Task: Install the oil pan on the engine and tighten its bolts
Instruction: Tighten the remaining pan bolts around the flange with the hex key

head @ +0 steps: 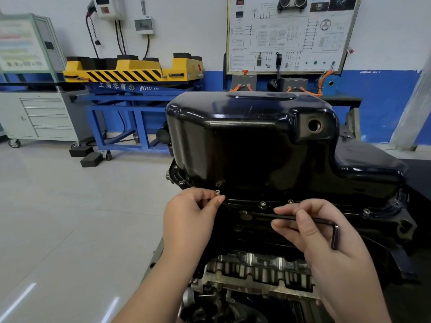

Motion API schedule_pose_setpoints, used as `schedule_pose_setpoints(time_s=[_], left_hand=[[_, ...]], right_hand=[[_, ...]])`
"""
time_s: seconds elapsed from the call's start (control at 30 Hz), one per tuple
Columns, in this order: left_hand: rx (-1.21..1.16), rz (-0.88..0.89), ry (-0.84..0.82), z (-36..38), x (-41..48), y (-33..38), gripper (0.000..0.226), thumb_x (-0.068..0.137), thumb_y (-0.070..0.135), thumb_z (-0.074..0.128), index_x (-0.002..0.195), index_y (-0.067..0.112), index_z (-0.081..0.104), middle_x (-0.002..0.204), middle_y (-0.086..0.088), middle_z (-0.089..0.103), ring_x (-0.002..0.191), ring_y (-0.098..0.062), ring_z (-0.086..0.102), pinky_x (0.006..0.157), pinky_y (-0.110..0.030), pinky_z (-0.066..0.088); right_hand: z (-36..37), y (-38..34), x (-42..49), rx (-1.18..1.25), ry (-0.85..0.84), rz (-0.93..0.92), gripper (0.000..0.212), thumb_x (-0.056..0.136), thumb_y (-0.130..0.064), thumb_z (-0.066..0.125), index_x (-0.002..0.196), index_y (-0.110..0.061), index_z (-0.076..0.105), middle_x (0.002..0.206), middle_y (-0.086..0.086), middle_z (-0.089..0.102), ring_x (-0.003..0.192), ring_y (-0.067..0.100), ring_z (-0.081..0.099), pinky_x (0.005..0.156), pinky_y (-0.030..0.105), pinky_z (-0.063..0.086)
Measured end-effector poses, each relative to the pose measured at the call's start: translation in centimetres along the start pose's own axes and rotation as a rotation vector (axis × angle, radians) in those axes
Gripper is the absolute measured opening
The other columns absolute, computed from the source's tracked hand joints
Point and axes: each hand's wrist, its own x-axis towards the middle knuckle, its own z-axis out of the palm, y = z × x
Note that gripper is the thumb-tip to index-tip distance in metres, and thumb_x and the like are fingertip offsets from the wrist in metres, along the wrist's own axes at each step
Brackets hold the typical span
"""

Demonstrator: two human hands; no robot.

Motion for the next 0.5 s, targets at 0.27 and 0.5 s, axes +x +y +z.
schedule_pose_setpoints(time_s=[0.27,0.5], left_hand=[[0.189,0.194,-0.017,0.0,0.2,0.2,0.01,0.079,0.029,0.071,0.086,0.022,0.074,0.068,0.025,0.051,0.069,0.008,0.051,0.061,-0.004,0.033],[0.152,0.199,-0.011,-0.1,0.2,-0.1,0.007,0.078,0.028,0.073,0.082,0.022,0.074,0.066,0.02,0.054,0.067,0.006,0.052,0.062,0.0,0.036]], right_hand=[[1.8,-1.2,1.3,-0.041,0.019,-0.163,0.016,0.086,-0.014,0.056,0.085,-0.025,0.067,0.092,-0.001,0.072,0.082,0.015,0.071,0.074,0.022,0.056],[4.6,-2.1,3.8,-0.262,-0.051,-0.369,0.017,0.091,-0.012,0.056,0.089,-0.026,0.064,0.084,-0.011,0.07,0.079,0.007,0.07,0.072,0.026,0.057]])
